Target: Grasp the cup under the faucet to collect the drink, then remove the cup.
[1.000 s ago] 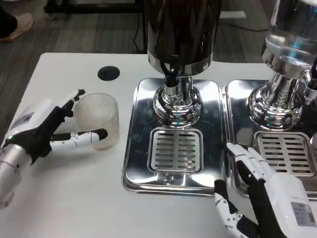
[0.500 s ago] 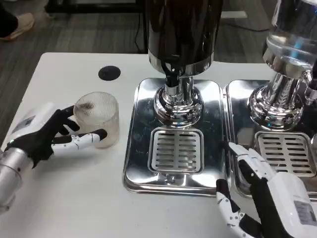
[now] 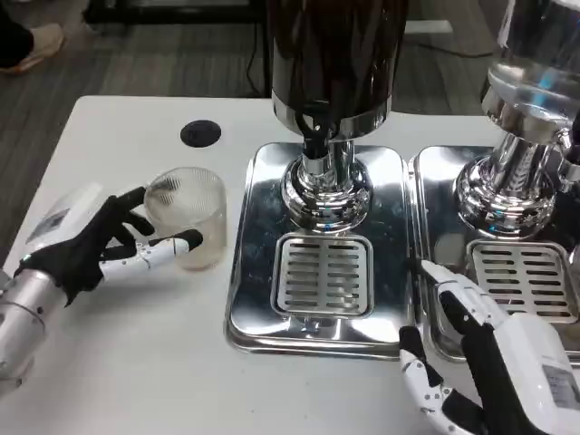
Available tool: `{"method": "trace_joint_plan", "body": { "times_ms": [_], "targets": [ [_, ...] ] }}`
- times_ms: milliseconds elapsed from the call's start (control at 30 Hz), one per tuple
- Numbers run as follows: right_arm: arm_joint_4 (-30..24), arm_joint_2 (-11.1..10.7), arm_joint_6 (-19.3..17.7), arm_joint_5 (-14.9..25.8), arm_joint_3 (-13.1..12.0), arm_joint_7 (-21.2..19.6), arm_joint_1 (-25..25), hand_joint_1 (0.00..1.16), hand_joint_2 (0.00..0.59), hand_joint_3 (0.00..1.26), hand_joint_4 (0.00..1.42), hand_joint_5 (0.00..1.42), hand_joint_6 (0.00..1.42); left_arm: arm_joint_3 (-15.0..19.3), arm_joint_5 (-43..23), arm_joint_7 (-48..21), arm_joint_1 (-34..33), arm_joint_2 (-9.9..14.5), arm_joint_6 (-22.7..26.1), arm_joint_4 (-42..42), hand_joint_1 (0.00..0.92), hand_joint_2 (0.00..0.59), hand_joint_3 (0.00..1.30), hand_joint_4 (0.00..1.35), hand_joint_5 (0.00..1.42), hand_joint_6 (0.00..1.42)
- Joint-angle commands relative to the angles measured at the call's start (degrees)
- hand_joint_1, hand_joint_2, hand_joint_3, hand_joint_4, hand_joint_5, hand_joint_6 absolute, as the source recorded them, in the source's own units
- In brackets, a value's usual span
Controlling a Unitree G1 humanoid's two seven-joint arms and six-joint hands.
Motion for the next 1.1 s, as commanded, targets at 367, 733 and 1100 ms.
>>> {"method": "trace_joint_plan", "body": {
  "times_ms": [367,733,1100],
  "targets": [
    [0.2,-0.1,-1.6,1.2,-0.3,0.4,0.3,0.49,0.488,0.19,0.18,0.16,0.26,0.9,-0.8,2.8,0.8,-0.3,-1.8,0.2,0.240,0.240,0.36,0.43,0.68,0.90],
    [0.7,0.0,-2.0,1.8,-0.2,0.7,0.1,0.49,0.488,0.18,0.19,0.16,0.27,2.6,-2.1,4.7,2.3,0.1,-4.2,-0.5,0.251,0.252,0.39,0.47,0.73,0.97],
    [0.7,0.4,-2.2,1.6,-0.4,0.6,-0.2,0.49,0.488,0.18,0.20,0.16,0.27,5.2,-3.6,4.0,2.7,0.0,-8.1,-1.9,0.249,0.250,0.39,0.47,0.74,0.97]
  ]
}}
